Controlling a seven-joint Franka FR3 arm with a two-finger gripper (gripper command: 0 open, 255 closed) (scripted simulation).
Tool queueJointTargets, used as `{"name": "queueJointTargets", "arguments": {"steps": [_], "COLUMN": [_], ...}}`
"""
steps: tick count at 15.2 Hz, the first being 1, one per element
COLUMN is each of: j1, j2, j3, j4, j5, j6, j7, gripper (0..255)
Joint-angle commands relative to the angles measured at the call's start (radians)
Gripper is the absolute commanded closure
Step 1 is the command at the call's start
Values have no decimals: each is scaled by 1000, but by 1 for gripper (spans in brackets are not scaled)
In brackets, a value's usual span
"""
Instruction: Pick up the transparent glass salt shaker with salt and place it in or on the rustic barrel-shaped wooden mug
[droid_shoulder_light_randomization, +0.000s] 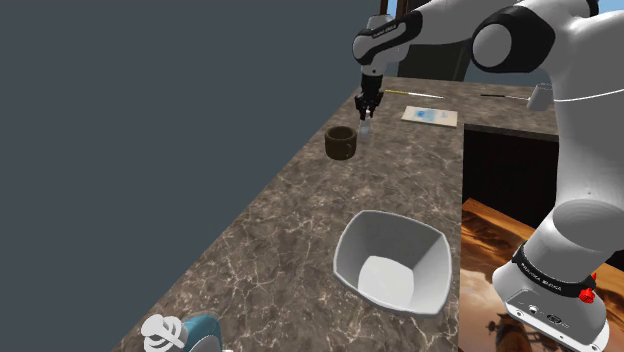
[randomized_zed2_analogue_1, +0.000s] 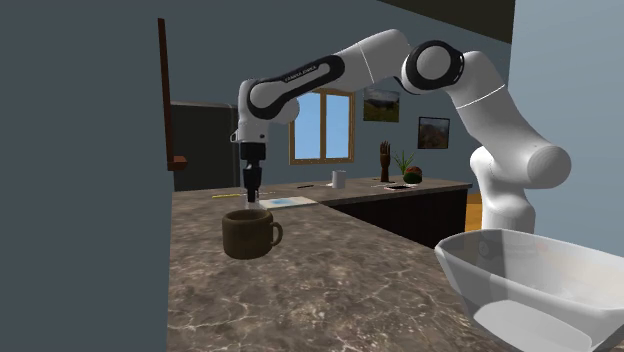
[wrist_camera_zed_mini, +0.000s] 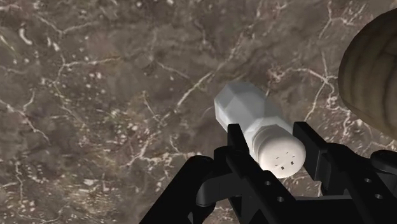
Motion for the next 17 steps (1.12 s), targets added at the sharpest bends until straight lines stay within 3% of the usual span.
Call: {"name": "queueJointTargets", "arguments": {"steps": [1,17], "j1": [1,-8], "j2": [-12,-37], "j3": [-1,-8], "j4": [10,186], "j5": [-3,-16], "j6": [-21,-221], "j7": [4,27], "gripper": [255,255]}}
